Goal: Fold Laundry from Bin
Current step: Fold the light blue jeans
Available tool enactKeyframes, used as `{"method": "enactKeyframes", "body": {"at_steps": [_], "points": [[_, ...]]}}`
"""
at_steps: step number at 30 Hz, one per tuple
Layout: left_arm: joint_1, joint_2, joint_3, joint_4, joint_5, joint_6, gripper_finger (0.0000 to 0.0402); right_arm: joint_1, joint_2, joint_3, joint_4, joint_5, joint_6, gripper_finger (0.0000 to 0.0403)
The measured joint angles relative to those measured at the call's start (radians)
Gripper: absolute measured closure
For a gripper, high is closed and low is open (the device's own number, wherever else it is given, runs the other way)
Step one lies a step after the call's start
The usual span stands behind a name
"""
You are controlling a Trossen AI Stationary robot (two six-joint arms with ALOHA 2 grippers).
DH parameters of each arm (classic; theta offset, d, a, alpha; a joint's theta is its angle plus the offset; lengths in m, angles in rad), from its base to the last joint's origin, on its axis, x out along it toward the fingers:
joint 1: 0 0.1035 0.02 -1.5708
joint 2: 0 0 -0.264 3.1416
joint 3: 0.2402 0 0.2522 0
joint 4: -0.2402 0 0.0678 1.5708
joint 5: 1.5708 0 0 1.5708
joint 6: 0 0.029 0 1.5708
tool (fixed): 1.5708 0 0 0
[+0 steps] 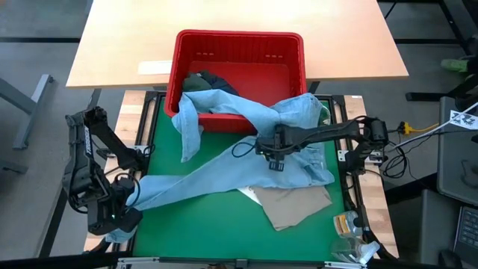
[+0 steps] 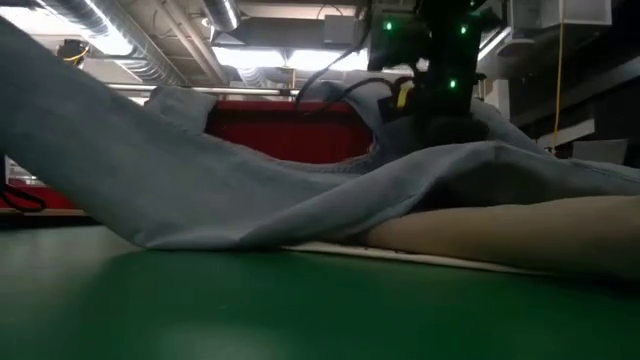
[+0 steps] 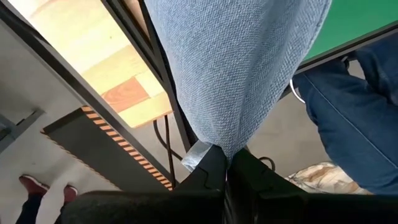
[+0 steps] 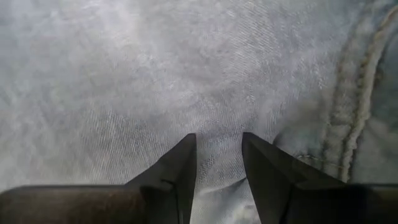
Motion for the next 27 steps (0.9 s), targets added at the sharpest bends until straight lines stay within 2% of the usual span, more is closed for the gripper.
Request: {"method": "enactKeyframes", "body": {"at_steps": [10, 15, 18, 21, 27], "points": [[0.000, 0.000, 0.000, 0.002, -0.011, 0.000, 0.0401, 0.195, -0.001, 0.175, -0.066, -0.027, -0.007, 0.0272], [-0.001, 0.000, 0.000, 0.003, -0.052, 0.000, 0.0401, 0.316, -0.001, 0.186, -0.010, -0.118, -0.008, 0.0272], [0.000, 0.000, 0.000, 0.003, -0.076, 0.000, 0.0401, 0.384, 0.009, 0.186, 0.001, -0.134, -0.008, 0.0272], [0.000, 0.000, 0.000, 0.003, -0.077, 0.000, 0.0401, 0.443, 0.029, 0.185, 0.004, -0.106, -0.011, 0.0272], [0.000, 0.000, 0.000, 0.003, -0.077, 0.001, 0.0401, 0.516, 0.090, 0.184, 0.009, 0.024, -0.061, 0.0272]]}}
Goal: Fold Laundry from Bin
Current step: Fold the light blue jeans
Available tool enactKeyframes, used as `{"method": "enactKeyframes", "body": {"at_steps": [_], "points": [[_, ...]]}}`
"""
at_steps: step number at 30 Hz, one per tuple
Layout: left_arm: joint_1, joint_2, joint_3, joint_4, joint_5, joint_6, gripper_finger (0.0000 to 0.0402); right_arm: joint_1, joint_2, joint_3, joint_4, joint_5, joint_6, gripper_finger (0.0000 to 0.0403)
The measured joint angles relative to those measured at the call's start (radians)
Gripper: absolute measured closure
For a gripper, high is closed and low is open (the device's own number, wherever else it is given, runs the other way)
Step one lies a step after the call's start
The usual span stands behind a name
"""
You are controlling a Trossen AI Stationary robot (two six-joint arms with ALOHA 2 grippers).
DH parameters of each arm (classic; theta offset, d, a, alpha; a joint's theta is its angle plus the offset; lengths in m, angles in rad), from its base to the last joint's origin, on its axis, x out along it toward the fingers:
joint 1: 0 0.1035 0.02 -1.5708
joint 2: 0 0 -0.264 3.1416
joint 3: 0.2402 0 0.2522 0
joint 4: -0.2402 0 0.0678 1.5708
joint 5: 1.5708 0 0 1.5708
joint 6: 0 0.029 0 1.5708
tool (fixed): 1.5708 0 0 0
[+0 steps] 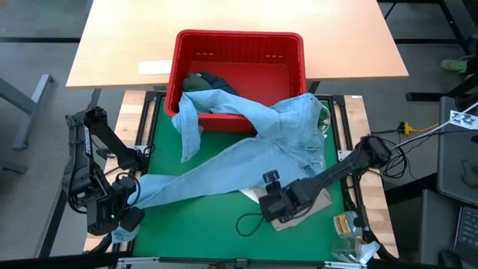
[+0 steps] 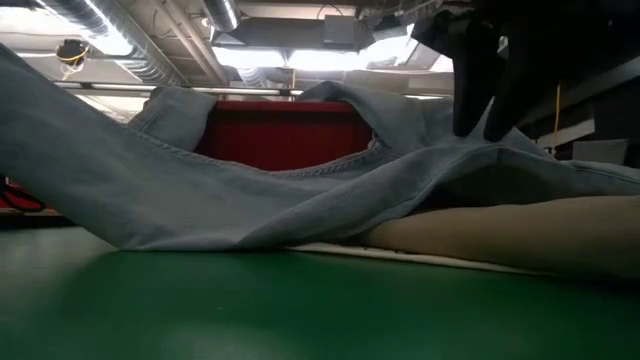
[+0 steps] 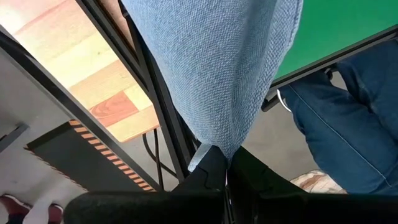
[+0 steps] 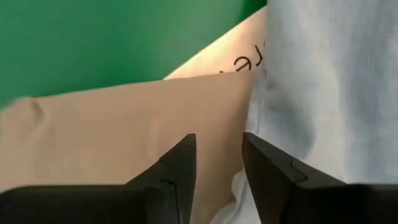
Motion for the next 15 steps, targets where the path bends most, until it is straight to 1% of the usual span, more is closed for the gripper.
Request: {"method": "enactKeyframes", "body": {"at_steps": [3, 5, 12, 15], "points": [[0.000, 0.000, 0.000, 0.000, 0.000, 0.000, 0.0401, 0.006, 0.039, 0.000, 0.004, 0.087, -0.003, 0.0272], [0.000, 0.000, 0.000, 0.000, 0.000, 0.000, 0.0401, 0.004, 0.062, 0.000, 0.004, 0.127, -0.003, 0.0272], [0.000, 0.000, 0.000, 0.000, 0.000, 0.000, 0.0401, -0.011, 0.115, 0.000, 0.005, 0.157, -0.003, 0.0272], [0.000, 0.000, 0.000, 0.000, 0.000, 0.000, 0.0401, -0.011, 0.135, 0.000, -0.006, 0.191, -0.003, 0.0272]]}}
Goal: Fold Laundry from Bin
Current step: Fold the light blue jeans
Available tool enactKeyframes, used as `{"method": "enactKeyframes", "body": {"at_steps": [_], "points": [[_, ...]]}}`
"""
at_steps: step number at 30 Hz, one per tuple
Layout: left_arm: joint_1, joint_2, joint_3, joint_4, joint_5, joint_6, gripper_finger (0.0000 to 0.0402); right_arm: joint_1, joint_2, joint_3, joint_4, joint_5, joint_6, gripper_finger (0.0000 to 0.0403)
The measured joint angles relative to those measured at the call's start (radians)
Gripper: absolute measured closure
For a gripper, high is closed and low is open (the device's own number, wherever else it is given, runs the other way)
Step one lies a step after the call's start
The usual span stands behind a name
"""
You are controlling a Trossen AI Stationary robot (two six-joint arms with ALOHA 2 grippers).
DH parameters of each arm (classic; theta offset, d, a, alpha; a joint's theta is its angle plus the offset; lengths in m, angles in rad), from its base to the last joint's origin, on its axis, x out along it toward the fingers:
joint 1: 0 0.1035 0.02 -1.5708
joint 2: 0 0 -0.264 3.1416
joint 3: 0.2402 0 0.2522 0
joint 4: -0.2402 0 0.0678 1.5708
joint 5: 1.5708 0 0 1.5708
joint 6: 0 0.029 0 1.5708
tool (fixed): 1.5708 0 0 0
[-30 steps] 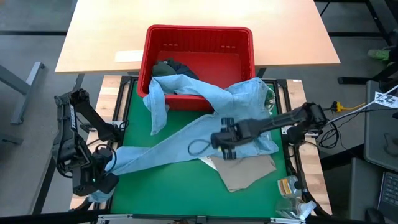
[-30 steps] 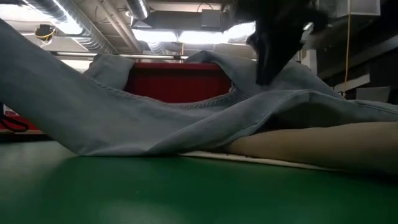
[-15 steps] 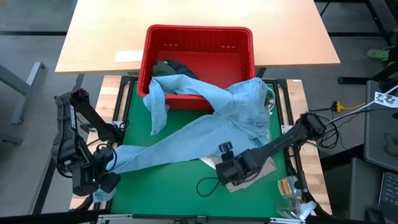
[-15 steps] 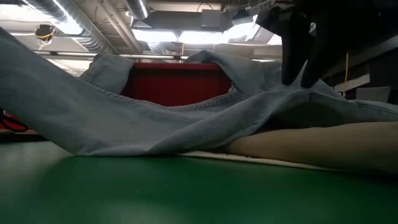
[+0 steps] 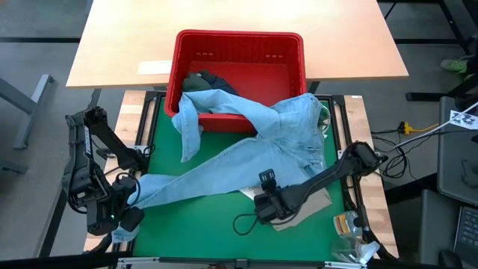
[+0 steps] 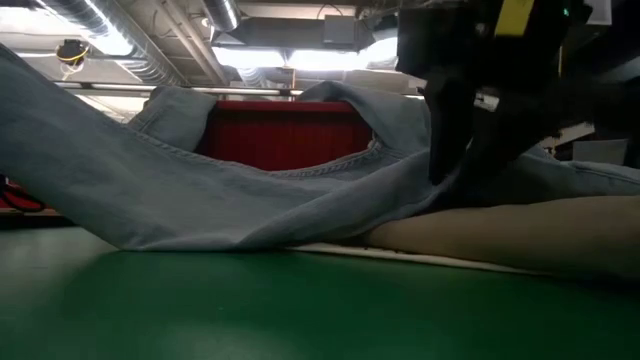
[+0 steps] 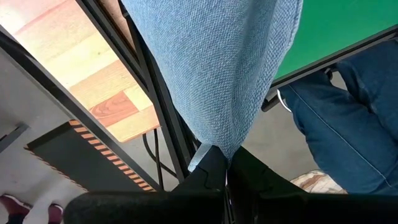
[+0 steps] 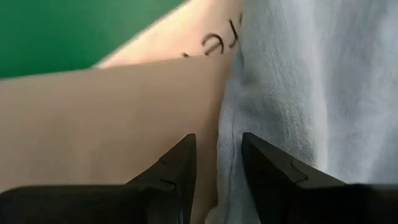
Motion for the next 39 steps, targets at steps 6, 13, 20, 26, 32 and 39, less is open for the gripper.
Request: {"method": "enactKeyframes", "body": {"at_steps": [6, 13, 20, 26, 32, 39], "points": [[0.000, 0.000, 0.000, 0.000, 0.000, 0.000, 0.0401, -0.004, 0.013, 0.000, -0.013, 0.073, 0.000, 0.0272], [0.000, 0.000, 0.000, 0.000, 0.000, 0.000, 0.0401, -0.014, 0.013, 0.000, -0.033, 0.107, 0.002, 0.0340], [0.000, 0.000, 0.000, 0.000, 0.000, 0.000, 0.0401, -0.012, 0.013, 0.000, -0.034, 0.109, 0.004, 0.0382], [0.000, 0.000, 0.000, 0.012, 0.000, 0.000, 0.0401, -0.011, 0.002, 0.007, -0.038, 0.035, 0.007, 0.0397], [0.000, -0.002, 0.000, 0.103, 0.071, 0.016, 0.0401, 0.018, -0.002, 0.122, -0.126, -0.048, 0.054, 0.0399], [0.000, -0.003, 0.000, 0.246, 0.200, 0.018, 0.0401, 0.110, -0.004, 0.318, -0.277, -0.071, 0.084, 0.0400]]}}
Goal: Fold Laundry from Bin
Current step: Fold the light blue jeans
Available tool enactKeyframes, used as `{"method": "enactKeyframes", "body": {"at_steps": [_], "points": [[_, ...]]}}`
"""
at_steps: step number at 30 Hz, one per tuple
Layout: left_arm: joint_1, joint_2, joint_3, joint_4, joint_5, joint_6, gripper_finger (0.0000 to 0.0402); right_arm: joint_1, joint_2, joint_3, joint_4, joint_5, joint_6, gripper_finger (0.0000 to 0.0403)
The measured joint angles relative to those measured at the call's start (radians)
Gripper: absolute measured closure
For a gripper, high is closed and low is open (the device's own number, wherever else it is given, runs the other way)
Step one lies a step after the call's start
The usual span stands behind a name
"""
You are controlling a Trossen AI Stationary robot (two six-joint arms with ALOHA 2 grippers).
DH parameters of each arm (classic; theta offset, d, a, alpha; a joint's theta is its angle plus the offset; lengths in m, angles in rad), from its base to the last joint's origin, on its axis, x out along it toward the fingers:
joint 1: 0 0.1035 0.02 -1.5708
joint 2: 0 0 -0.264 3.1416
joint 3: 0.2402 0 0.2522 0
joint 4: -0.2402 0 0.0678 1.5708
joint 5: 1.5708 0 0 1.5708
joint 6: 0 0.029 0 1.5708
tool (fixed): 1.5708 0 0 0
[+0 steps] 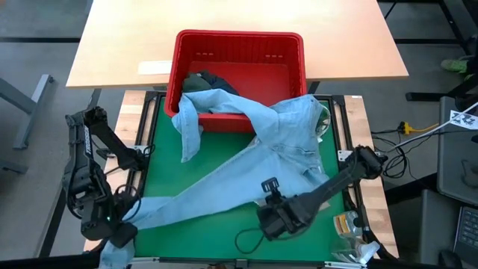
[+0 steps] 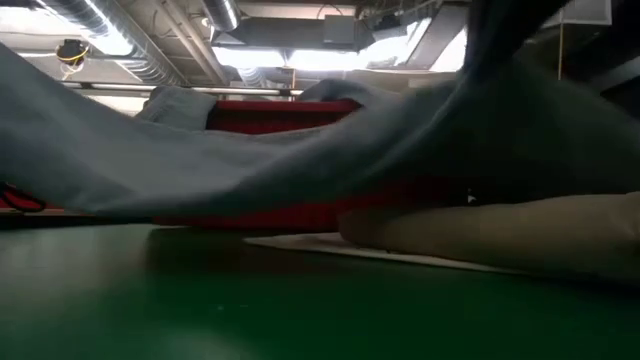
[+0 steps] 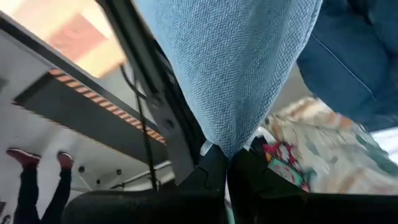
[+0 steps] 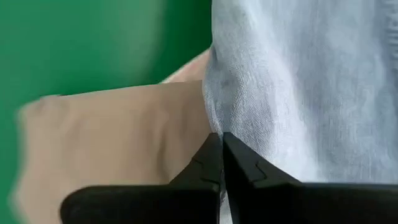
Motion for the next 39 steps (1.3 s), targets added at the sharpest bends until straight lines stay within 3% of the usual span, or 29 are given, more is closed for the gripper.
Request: {"method": "enactKeyframes", "body": {"at_steps": [4, 10, 14, 21, 28, 34, 39], "points": [[0.000, 0.000, 0.000, 0.075, -0.028, -0.013, 0.0401, 0.050, 0.000, 0.103, -0.137, 0.000, 0.054, 0.0399], [0.000, 0.000, 0.000, 0.088, -0.188, -0.011, 0.0401, 0.092, -0.004, 0.175, -0.322, -0.001, 0.213, 0.0400], [0.000, 0.003, 0.000, 0.029, -0.282, -0.010, 0.0401, 0.087, -0.004, 0.128, -0.325, -0.034, 0.250, 0.0401], [0.000, 0.011, 0.000, -0.099, -0.258, 0.062, 0.0386, 0.088, -0.004, 0.035, -0.327, -0.068, 0.251, 0.0400], [0.018, 0.013, -0.005, -0.113, -0.264, 0.068, 0.0332, 0.088, -0.003, -0.011, -0.326, -0.087, 0.251, 0.0400], [0.017, 0.013, -0.027, -0.118, -0.271, 0.068, 0.0316, 0.088, -0.003, -0.019, -0.322, -0.087, 0.251, 0.0388], [0.017, 0.013, -0.059, -0.110, -0.405, 0.069, 0.0319, 0.088, -0.003, -0.019, -0.322, -0.087, 0.251, 0.0376]]}}
